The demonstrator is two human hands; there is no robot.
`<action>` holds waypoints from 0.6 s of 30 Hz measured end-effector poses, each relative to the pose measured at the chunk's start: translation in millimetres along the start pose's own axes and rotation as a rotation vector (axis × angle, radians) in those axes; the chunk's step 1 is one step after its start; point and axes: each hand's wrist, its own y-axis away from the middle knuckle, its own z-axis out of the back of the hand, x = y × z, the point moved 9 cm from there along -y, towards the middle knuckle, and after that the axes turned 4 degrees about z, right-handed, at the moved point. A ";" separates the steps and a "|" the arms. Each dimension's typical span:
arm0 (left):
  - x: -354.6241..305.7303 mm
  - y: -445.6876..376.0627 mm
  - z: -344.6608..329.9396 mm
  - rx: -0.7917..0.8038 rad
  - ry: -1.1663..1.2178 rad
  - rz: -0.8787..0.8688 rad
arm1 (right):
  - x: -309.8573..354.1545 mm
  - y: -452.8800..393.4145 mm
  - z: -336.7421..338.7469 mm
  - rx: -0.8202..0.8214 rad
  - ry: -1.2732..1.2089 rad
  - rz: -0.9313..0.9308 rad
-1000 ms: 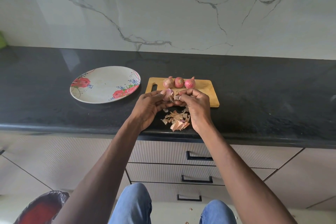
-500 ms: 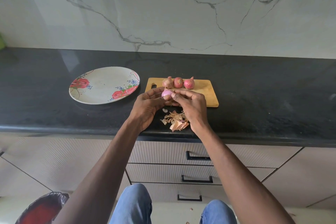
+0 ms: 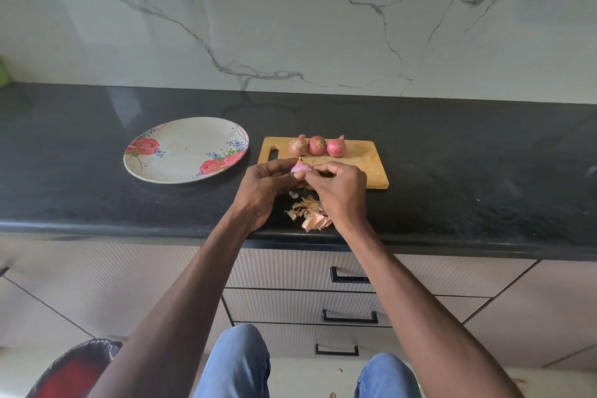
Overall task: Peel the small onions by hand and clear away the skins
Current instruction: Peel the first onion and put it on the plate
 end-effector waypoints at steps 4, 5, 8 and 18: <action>2.6 -1.6 3.5 -0.017 -0.024 0.001 | 4.5 1.1 0.1 -0.008 0.058 0.061; 3.3 -1.8 3.9 -0.019 -0.026 0.001 | 4.8 1.1 -0.1 -0.012 0.073 0.070; 4.2 -2.1 4.7 -0.022 -0.027 0.005 | 7.9 1.4 0.0 -0.025 0.105 0.094; 7.0 -4.6 5.9 0.008 -0.014 0.011 | 12.7 3.1 1.7 -0.065 0.192 0.143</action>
